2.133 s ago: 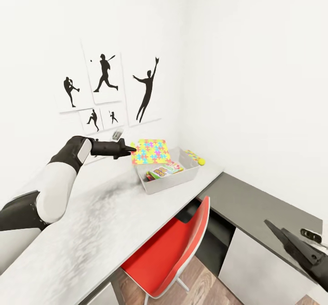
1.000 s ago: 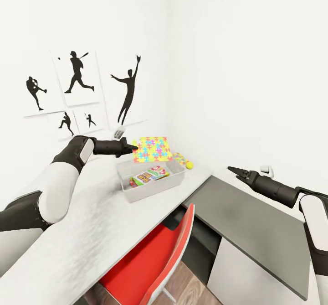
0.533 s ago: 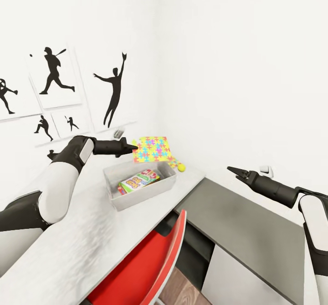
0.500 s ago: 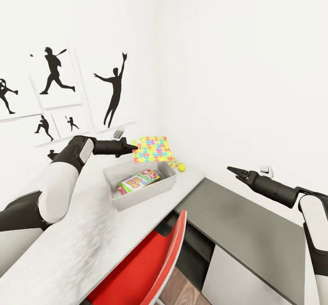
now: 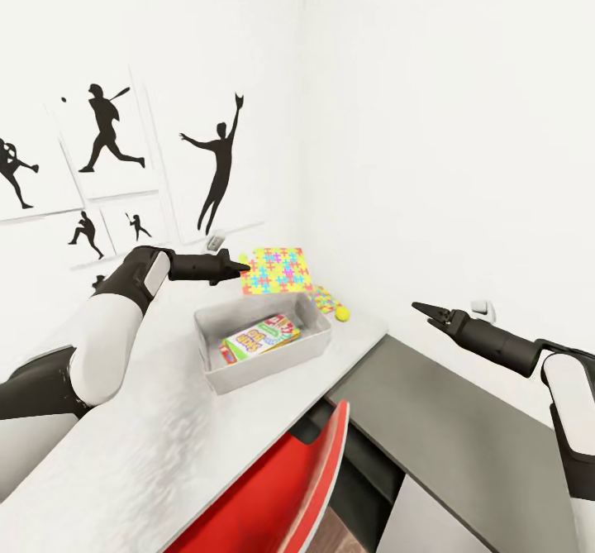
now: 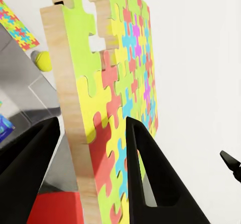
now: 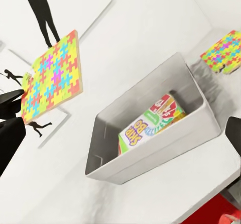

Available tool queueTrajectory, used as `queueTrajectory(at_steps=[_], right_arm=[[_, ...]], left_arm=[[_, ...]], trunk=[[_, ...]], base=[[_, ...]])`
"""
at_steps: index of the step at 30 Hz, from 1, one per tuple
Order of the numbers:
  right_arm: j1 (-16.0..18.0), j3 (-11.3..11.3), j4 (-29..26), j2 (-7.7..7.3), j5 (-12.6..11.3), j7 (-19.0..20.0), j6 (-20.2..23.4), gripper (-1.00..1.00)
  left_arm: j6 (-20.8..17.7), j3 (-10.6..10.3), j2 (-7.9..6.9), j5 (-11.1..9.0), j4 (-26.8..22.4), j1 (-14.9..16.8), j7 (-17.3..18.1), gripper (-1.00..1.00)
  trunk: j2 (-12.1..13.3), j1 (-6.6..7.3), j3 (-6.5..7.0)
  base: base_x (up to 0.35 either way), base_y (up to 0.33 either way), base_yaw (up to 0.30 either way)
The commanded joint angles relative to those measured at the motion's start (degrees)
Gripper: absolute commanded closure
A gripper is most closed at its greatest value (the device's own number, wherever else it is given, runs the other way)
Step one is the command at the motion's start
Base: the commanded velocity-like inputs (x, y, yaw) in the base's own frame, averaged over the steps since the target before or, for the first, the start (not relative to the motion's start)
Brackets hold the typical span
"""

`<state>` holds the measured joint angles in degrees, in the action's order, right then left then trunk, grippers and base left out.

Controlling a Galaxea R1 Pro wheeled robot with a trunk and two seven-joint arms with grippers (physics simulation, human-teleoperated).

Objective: Put all the toys in the child's room - the three board games (two on the bed and one on the table), the two jigsaw puzzles on the table, and the tennis ball on the table - inside the toy box on the table in the child's room.

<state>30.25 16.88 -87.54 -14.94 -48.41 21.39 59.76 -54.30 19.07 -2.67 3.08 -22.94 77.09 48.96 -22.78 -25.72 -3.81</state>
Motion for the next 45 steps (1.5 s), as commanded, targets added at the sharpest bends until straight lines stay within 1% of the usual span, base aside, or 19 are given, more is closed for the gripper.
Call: queueTrajectory(at_steps=[1, 10, 38, 42, 45], right_arm=[[0.1, 0.1, 0.0, 0.00, 0.5, 0.6, 0.2, -1.00], [0.1, 0.1, 0.0, -0.07, 0.5, 0.6, 0.2, -1.00], [0.1, 0.1, -0.1, -0.13, 0.6, 0.6, 0.2, -1.00], [0.0, 0.2, -0.1, -0.16, 0.6, 0.7, 0.2, -1.00], [0.0, 0.2, -0.1, -0.17, 0.6, 0.7, 0.2, -1.00]], left_arm=[[-0.4, 0.4, 0.03, 0.3, 0.0, 0.1, 0.3, 1.00], [-0.4, 0.4, 0.12, 0.3, 0.0, 0.1, 0.3, 1.00], [0.0, 0.2, 0.04, 0.3, 0.0, 0.0, 0.3, 1.00], [0.0, 0.1, 0.19, 0.6, 0.3, -0.2, -0.3, 1.00], [0.7, 0.0, 0.48, 0.8, 0.4, -0.3, -0.5, 1.00]], trunk=[[-0.1, -0.06, -0.13], [-0.1, -0.06, -0.13], [-0.1, -0.06, -0.13], [-0.1, -0.06, -0.13], [-0.1, -0.06, -0.13]], base=[[0.192, -0.029, 0.008], [0.159, 0.025, 0.002], [0.026, 0.001, 0.000], [0.000, 0.000, 0.000], [0.000, 0.000, 0.000]])
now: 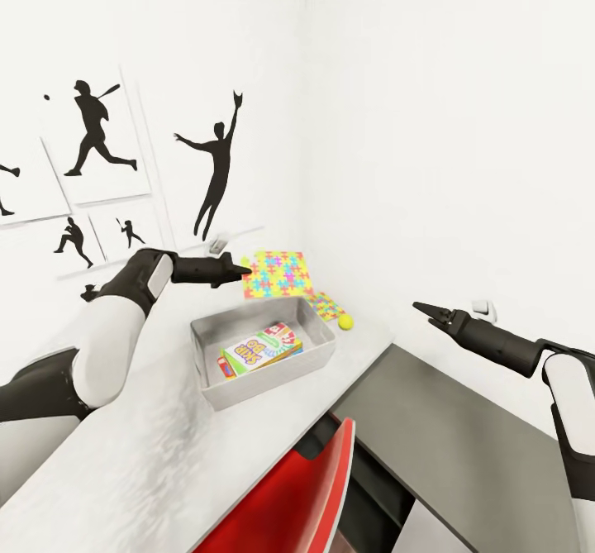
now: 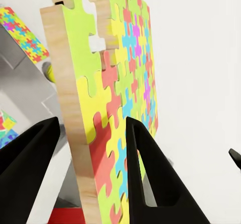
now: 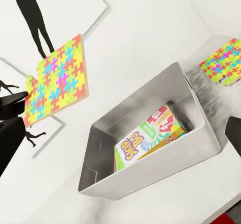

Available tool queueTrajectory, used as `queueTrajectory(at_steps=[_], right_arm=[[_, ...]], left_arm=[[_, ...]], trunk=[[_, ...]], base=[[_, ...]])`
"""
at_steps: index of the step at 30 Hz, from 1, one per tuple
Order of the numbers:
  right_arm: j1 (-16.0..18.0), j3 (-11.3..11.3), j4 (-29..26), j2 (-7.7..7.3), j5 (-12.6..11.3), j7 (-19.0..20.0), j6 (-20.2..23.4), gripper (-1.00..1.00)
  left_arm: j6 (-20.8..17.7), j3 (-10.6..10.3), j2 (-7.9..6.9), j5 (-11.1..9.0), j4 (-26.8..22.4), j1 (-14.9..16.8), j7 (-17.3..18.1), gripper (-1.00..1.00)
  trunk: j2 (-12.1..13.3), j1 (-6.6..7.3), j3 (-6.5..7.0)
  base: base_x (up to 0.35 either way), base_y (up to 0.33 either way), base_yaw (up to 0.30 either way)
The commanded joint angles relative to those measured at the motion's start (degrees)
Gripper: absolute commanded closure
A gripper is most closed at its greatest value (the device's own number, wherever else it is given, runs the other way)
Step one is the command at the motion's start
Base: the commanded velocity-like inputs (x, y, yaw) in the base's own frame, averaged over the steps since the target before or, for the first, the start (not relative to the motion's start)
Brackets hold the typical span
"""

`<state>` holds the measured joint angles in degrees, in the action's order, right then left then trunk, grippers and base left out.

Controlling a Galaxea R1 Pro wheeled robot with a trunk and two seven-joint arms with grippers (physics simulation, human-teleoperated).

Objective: Put all the toys in the child's room - the three board games (two on the bed and one on the table), the two jigsaw puzzles on the table, and the tennis ball on the table - inside the toy box on the table in the child's room.

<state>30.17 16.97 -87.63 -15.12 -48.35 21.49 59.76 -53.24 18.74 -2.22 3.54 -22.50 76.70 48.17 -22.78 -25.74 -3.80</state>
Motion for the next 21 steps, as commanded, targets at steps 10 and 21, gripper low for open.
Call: queueTrajectory(at_steps=[10, 21], right_arm=[[0.0, 0.2, -0.7, -0.09, 0.5, 1.1, 0.2, -1.00], [-1.5, 1.7, -2.3, -1.28, 0.0, 1.3, 0.2, -1.00]], left_arm=[[2.4, 0.3, 0.20, 0.4, 0.2, -0.3, -6.1, 1.00], [8.7, 0.3, 0.04, 0.1, 4.7, -1.1, -11.8, 1.00]], trunk=[[-0.1, -0.04, -0.14], [-0.1, -0.04, -0.60]], base=[[0.000, 0.000, 0.000], [0.000, 0.000, 0.000]])
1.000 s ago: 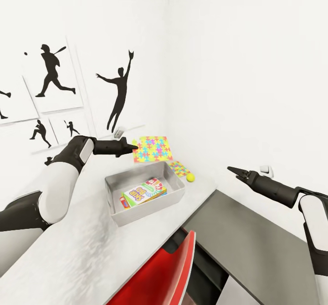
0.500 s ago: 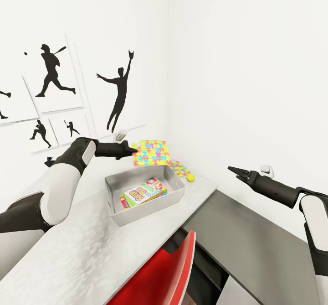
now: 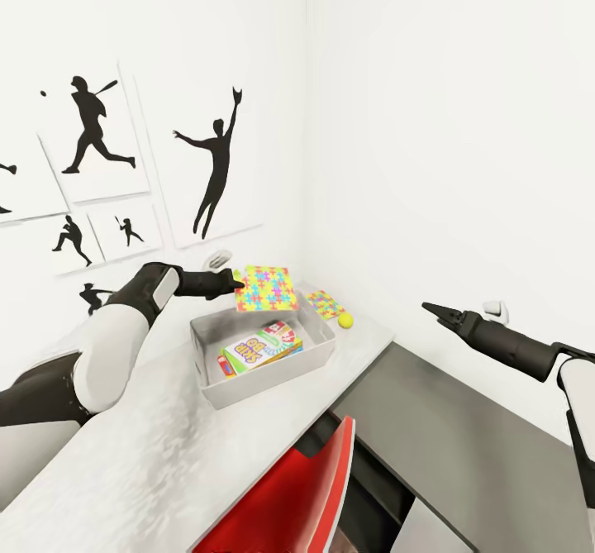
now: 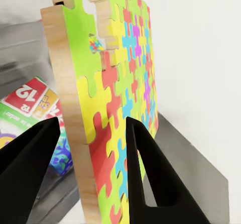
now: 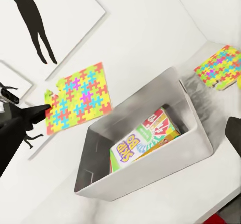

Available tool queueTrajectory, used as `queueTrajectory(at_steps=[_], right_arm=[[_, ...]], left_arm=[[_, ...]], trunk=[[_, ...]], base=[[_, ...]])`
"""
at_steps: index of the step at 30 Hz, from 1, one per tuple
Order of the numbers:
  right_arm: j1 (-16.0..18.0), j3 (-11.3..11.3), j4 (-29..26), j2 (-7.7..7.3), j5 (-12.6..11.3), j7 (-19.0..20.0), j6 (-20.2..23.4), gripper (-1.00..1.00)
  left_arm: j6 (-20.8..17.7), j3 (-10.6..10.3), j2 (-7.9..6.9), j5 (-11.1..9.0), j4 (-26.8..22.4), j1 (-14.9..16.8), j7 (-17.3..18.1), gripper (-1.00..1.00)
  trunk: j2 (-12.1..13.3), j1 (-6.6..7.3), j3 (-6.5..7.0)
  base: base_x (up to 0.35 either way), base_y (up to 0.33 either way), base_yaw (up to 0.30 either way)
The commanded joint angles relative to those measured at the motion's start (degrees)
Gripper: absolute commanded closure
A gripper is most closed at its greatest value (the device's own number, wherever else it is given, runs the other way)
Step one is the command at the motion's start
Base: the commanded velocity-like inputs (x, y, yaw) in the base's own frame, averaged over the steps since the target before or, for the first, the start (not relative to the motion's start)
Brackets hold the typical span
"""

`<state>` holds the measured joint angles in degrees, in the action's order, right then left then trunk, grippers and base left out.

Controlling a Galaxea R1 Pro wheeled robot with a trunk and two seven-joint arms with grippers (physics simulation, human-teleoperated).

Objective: Put all the toys in the child's room - the three board games (two on the bed and one on the table), the two jigsaw puzzles on the table, and the tennis ball on the table - inside the toy box on the table in the child's room.

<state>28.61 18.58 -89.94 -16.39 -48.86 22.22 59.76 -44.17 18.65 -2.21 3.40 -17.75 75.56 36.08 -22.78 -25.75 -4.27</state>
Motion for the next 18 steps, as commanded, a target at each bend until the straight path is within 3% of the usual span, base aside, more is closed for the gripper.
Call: queueTrajectory(at_steps=[1, 7, 10, 18], right_arm=[[0.0, 0.1, 0.0, -0.17, 0.2, 0.6, 0.2, -1.00], [-0.4, 0.2, 0.0, -2.38, -4.3, 0.6, 0.2, -1.00], [-0.5, 0.2, 0.0, -3.16, -4.9, 0.6, 0.2, -1.00], [-0.5, 0.2, 0.0, -3.53, -5.2, 0.6, 0.2, -1.00]], left_arm=[[-0.2, 0.4, 0.03, 0.3, 0.0, 0.0, 0.2, 1.00], [0.3, 0.4, 0.02, 0.2, 0.2, -0.1, 0.0, 1.00], [0.3, 0.4, 0.02, 0.1, 0.3, -0.1, 0.0, 1.00], [0.0, 0.5, -0.23, 0.1, 0.3, -0.1, 0.0, 1.00]], trunk=[[-0.1, -0.04, -0.22], [-0.1, -0.04, -0.77], [-0.1, -0.04, -1.05], [-0.1, -0.04, -1.78]], base=[[0.000, 0.000, 0.000], [0.000, 0.000, 0.000], [0.000, 0.000, 0.000], [0.000, 0.000, 0.000]])
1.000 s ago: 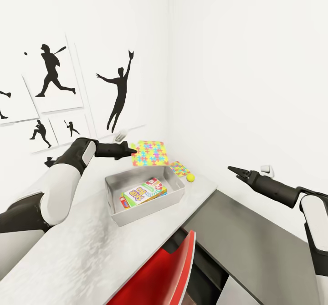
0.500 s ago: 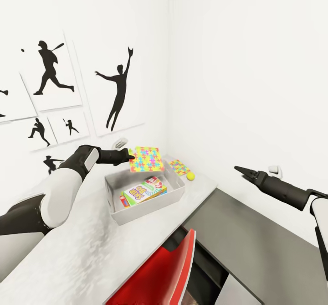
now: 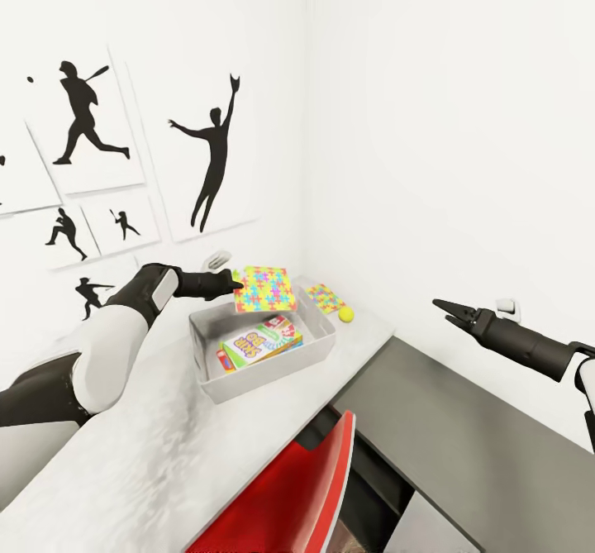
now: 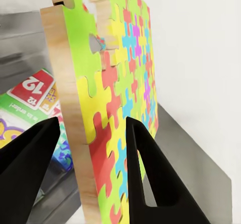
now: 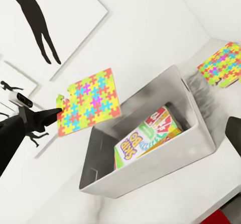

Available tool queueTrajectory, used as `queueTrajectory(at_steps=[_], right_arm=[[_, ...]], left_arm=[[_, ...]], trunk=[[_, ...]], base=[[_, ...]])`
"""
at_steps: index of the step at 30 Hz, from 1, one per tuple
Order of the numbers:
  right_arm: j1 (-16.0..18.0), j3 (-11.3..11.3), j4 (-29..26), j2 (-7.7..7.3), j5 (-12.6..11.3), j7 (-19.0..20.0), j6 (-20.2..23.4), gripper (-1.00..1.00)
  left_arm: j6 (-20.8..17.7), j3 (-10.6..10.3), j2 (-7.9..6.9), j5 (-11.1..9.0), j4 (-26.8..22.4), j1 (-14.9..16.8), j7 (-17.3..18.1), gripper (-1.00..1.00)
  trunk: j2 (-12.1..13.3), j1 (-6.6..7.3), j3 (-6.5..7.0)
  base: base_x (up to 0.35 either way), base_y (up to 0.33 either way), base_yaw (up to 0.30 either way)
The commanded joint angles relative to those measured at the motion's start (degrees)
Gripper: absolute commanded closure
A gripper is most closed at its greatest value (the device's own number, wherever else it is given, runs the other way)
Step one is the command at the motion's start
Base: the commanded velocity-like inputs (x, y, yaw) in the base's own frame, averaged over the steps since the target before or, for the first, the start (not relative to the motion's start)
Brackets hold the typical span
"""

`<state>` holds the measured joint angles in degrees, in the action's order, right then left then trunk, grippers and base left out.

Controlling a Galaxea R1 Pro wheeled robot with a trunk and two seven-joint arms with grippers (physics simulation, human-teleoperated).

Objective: Put all the toys in the child's room - the three board games (two on the bed and one on the table), the two jigsaw puzzles on the table, and the tennis ball on the table - inside the toy box on the table in the child's room.

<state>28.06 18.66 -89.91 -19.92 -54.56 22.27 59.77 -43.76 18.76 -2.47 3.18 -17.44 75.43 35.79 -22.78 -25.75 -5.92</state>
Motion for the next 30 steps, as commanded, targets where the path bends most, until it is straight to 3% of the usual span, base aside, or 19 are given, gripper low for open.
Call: queueTrajectory(at_steps=[1, 12, 20, 30], right_arm=[[0.1, 0.1, 0.0, -0.01, 0.5, 0.6, 0.2, -1.00], [-0.3, 0.1, 0.0, -0.03, 0.5, 0.6, 0.2, -1.00], [-0.9, 0.1, 0.0, -0.03, 0.5, 0.6, 0.2, -1.00], [-1.0, 0.2, 0.0, -0.03, 0.5, 0.6, 0.2, -1.00]], left_arm=[[-0.4, 0.4, -0.01, 0.3, 0.0, 0.1, 0.2, 1.00], [0.2, 0.4, -0.08, 0.5, 2.4, 0.0, 0.1, 1.00], [2.4, 0.4, -0.17, 0.5, 3.1, -1.4, -3.3, 1.00], [3.0, 0.4, -0.25, 0.5, 3.1, -1.6, -3.9, 1.00]], trunk=[[-0.1, -0.03, -0.23], [-0.1, -0.03, -1.24], [-0.1, -0.03, -1.98], [-0.1, -0.03, -2.91]], base=[[0.000, 0.000, 0.000], [0.000, 0.000, 0.000], [0.000, 0.000, 0.000], [0.000, 0.000, 0.000]])
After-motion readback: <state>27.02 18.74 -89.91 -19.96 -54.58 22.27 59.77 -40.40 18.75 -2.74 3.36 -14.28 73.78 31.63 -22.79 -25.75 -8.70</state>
